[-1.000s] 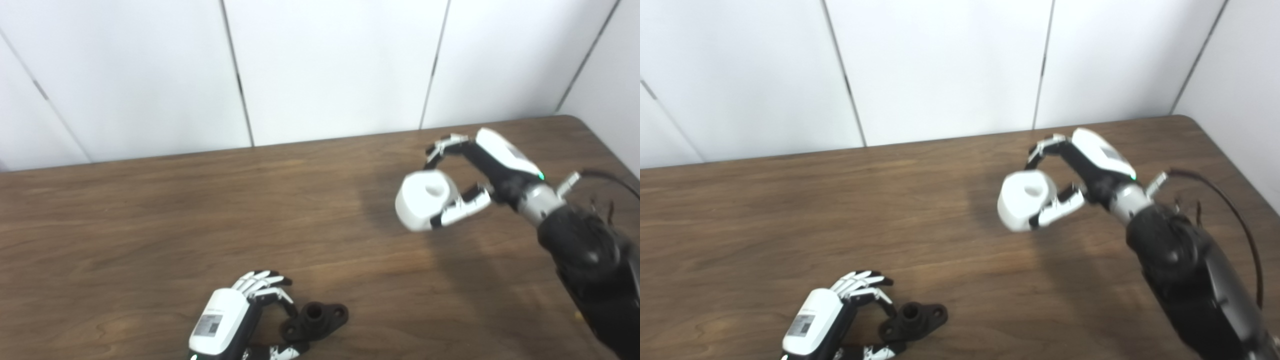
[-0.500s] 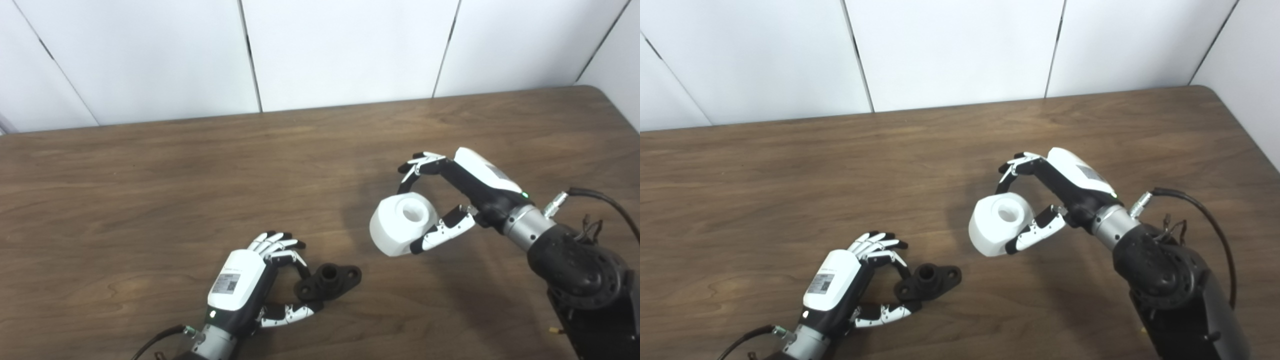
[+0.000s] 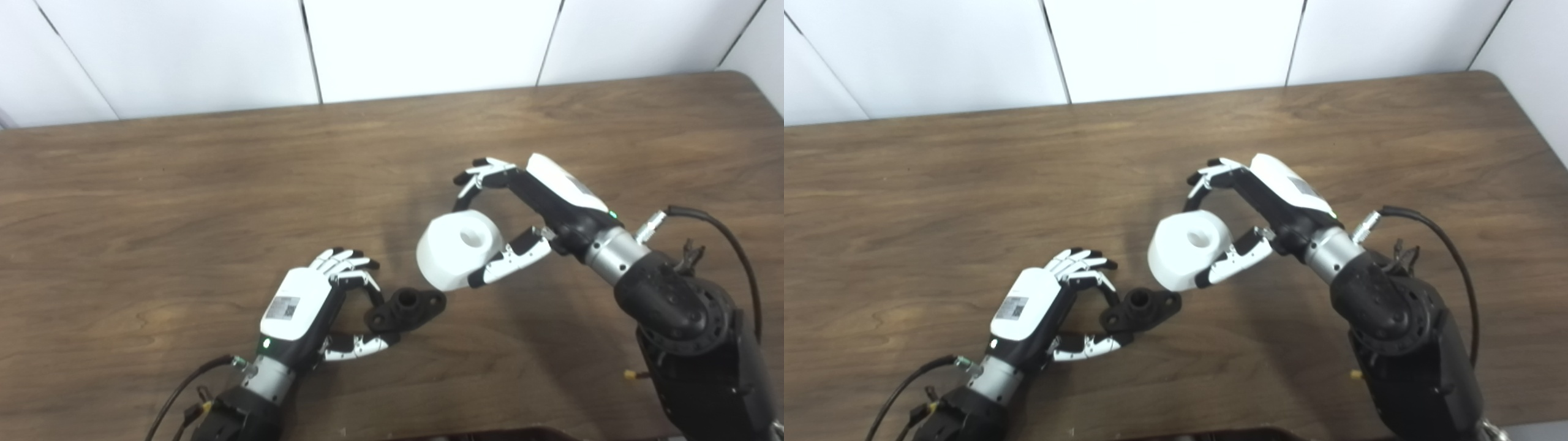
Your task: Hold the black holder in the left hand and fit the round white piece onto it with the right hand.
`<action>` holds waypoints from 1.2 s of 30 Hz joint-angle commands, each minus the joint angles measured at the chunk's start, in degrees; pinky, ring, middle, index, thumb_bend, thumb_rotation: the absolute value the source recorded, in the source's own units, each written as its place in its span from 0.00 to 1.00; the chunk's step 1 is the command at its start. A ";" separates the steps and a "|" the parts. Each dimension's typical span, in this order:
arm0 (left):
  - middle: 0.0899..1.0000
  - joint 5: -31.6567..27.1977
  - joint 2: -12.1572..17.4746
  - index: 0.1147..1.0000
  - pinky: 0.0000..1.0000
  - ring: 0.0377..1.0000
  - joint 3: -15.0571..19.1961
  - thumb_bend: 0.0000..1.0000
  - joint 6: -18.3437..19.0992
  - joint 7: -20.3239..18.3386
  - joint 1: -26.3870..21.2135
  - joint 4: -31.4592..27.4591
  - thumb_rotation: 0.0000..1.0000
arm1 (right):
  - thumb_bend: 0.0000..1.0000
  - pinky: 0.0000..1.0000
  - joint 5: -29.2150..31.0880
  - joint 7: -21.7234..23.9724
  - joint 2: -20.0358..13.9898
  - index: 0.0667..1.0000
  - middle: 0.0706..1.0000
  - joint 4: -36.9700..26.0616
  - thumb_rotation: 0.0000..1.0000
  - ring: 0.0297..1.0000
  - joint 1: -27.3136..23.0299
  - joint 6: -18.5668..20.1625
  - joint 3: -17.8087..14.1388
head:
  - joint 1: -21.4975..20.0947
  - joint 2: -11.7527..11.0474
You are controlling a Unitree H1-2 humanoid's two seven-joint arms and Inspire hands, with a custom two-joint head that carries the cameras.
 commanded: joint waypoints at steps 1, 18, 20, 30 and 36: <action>0.77 2.35 -0.13 0.42 0.92 0.87 -0.57 0.52 2.29 -1.97 -0.49 1.85 0.04 | 0.52 0.90 -1.12 0.17 0.66 0.44 0.79 -2.23 0.13 0.93 -2.57 -0.02 -0.46 | -0.06 0.03; 0.78 3.55 -1.32 0.42 0.93 0.87 -1.89 0.52 4.68 -2.55 -1.59 1.64 0.04 | 0.52 0.89 -4.07 4.66 5.00 0.44 0.79 -3.15 0.13 0.92 -4.54 -0.03 1.53 | 1.45 0.18; 0.77 3.54 -1.39 0.42 0.93 0.87 -1.96 0.52 4.74 -2.28 -1.61 1.58 0.04 | 0.52 0.89 -4.70 5.60 5.02 0.44 0.79 -3.29 0.13 0.92 -4.63 -0.03 1.59 | 1.45 0.25; 0.77 3.50 -1.47 0.42 0.93 0.87 -2.19 0.52 5.22 -2.05 -1.81 1.21 0.04 | 0.52 0.90 -5.58 7.74 3.45 0.44 0.79 -4.50 0.13 0.93 -5.36 -0.33 2.64 | 1.31 0.53; 0.76 3.46 -1.53 0.42 0.93 0.87 -2.29 0.52 5.34 -1.87 -1.97 1.19 0.04 | 0.52 0.94 -7.55 7.61 2.12 0.44 0.79 -4.89 0.13 0.93 -5.56 -1.08 4.82 | 1.22 0.54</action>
